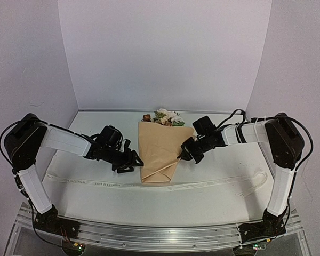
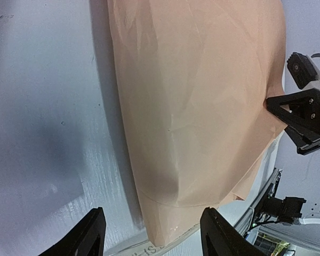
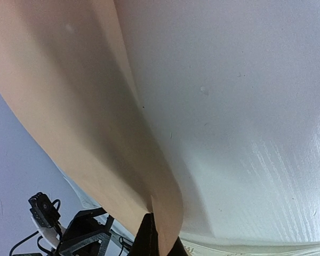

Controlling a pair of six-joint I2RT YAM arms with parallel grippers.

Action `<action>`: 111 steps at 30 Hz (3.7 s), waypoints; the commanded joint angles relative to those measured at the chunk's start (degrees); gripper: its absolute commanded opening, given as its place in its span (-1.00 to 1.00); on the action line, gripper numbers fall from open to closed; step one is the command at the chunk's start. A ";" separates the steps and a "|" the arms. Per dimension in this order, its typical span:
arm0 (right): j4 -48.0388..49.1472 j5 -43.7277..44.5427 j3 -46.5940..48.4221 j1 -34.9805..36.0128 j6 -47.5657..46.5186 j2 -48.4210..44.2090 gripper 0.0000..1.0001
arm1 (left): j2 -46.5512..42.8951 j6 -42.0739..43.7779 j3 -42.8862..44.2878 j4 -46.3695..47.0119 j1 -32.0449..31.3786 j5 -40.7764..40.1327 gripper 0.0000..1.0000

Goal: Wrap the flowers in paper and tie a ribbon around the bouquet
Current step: Pick up the folded bouquet from the center of the board, then place the folded bouquet on the ribbon, then pick up the ribbon at the center of the board.

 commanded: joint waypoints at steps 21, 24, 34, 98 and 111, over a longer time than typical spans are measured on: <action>13.72 -4.52 -7.17 0.34 15.57 -8.09 -1.00 | -5.07 -0.24 2.03 -6.67 2.40 0.63 0.20; 13.96 -5.48 -9.05 0.63 15.70 -9.81 -1.00 | -6.00 -0.53 1.65 -7.13 2.65 -0.44 0.20; 16.03 -5.56 -17.89 3.49 15.63 -15.14 -1.00 | -7.78 -2.83 -0.85 -6.89 3.04 -2.38 0.18; -27.24 31.50 -35.17 2.27 -29.63 -54.55 0.97 | -20.32 -27.97 -14.13 -38.20 33.71 -36.41 0.00; -29.40 37.79 -36.94 -0.64 -26.48 -57.95 0.90 | -13.64 -25.32 -11.79 -34.03 33.85 -35.57 -1.00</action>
